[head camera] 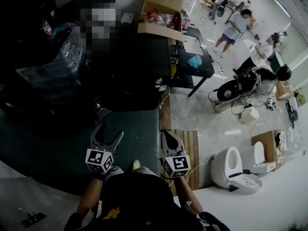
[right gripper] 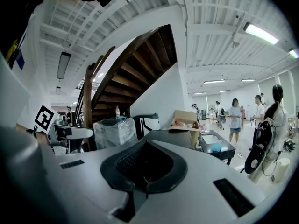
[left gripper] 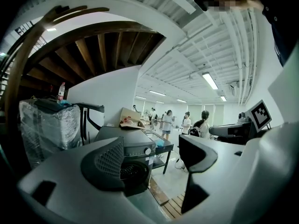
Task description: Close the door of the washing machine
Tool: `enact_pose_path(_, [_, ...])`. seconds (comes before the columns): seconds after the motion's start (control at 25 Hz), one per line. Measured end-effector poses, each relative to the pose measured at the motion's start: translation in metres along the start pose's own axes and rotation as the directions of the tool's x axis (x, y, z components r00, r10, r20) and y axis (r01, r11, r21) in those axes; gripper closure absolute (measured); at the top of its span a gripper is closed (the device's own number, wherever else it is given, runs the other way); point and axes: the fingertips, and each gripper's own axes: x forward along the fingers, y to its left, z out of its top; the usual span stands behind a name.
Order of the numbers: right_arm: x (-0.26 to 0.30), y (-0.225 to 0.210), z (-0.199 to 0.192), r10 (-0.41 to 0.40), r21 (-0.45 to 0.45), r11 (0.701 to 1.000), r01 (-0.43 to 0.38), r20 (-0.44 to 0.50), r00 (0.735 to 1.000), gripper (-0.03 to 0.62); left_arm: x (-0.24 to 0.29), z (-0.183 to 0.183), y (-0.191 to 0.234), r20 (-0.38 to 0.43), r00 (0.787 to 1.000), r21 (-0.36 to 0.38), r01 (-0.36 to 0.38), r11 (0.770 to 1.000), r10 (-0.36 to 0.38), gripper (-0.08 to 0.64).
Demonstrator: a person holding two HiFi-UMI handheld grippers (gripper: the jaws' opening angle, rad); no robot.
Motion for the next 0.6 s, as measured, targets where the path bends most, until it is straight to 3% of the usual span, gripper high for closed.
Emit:
enact_pose_path(0.36, [0.039,0.03,-0.003,0.145,0.003,0.989,-0.145,-0.037,0.989,0.565,-0.011,-0.008,0.009,-0.004,0.997,-0.039,-0.084,0.996,0.083,0.184])
enact_pose_path(0.6, [0.056,0.029,-0.007,0.142,0.01,0.99,-0.142,-0.052,0.988,0.565,-0.003,-0.014,0.024,-0.036,0.995,-0.044,-0.091,0.995,0.089,0.184])
